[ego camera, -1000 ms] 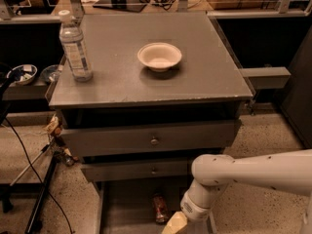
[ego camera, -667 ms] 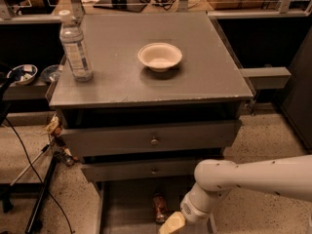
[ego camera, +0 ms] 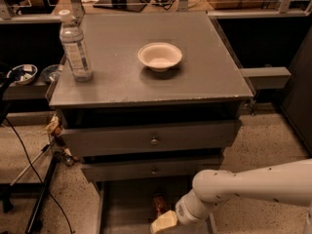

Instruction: Pick coke can from bottom drawer and place on counter

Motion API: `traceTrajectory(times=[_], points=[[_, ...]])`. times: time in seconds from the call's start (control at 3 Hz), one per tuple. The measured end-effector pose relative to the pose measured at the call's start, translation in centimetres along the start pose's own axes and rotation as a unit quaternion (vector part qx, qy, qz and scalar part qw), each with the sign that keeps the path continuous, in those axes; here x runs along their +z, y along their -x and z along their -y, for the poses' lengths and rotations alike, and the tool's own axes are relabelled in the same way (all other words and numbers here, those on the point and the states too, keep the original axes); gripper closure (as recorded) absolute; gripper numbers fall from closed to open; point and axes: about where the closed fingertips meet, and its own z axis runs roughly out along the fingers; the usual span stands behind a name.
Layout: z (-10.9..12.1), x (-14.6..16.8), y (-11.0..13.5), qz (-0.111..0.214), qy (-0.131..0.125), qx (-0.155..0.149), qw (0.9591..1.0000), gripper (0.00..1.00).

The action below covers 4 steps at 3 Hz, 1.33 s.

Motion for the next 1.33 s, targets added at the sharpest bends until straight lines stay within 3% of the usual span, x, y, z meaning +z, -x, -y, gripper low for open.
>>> traceTrajectory(times=[0.33,0.67,1.0,1.33], points=[[0.0,0.0,0.1,0.003,0.0,0.001,1.0,0.0],[0.0,1.7,0.2,0.006,-0.004,0.023,0.9997,0.0],[0.4,5.0,1.8,0.027,-0.013,0.071,0.9971,0.0],[0.6,6.6,2.9,0.038,-0.021,0.087,0.9952,0.0]])
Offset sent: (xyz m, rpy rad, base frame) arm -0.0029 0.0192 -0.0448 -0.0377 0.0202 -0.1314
